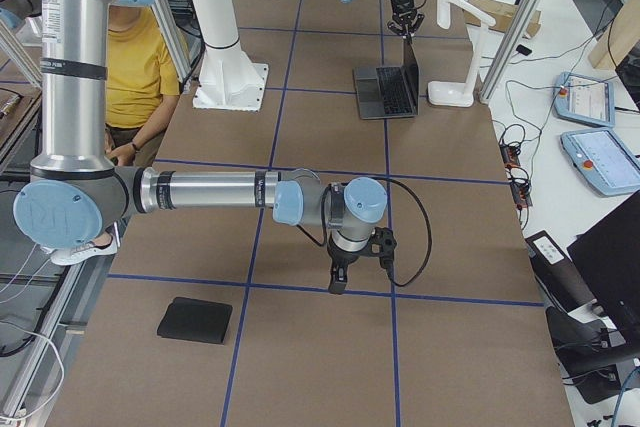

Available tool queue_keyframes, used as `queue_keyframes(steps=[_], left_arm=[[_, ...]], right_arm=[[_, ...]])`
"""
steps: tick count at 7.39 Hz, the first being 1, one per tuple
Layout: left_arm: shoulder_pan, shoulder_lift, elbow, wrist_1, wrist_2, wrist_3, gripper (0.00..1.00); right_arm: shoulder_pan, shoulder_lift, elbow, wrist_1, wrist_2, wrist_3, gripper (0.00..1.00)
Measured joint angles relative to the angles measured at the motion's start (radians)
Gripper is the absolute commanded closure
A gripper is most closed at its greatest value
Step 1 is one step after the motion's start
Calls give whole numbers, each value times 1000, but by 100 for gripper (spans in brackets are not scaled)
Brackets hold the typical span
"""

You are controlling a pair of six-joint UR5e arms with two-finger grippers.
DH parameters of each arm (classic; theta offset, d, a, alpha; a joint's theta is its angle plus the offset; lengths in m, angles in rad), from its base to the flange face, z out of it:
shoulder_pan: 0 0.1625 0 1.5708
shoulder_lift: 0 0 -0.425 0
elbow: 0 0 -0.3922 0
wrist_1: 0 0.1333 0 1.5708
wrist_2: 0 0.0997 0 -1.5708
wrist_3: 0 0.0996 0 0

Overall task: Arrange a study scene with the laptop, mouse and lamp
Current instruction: 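Lower the laptop in front of the lamp and open the left gripper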

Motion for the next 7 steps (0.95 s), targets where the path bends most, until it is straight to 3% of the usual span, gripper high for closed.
queue_keyframes(steps=[1, 4, 7], left_arm=[[6, 2, -1, 0, 4, 2, 1], [9, 11, -16, 0, 11, 26, 0], [2, 46, -131, 5, 6, 57, 0]], right_arm=[[0, 0, -1, 0, 0, 0, 0], [-3, 2, -5, 0, 0, 0, 0], [-4, 3, -7, 0, 0, 0, 0]])
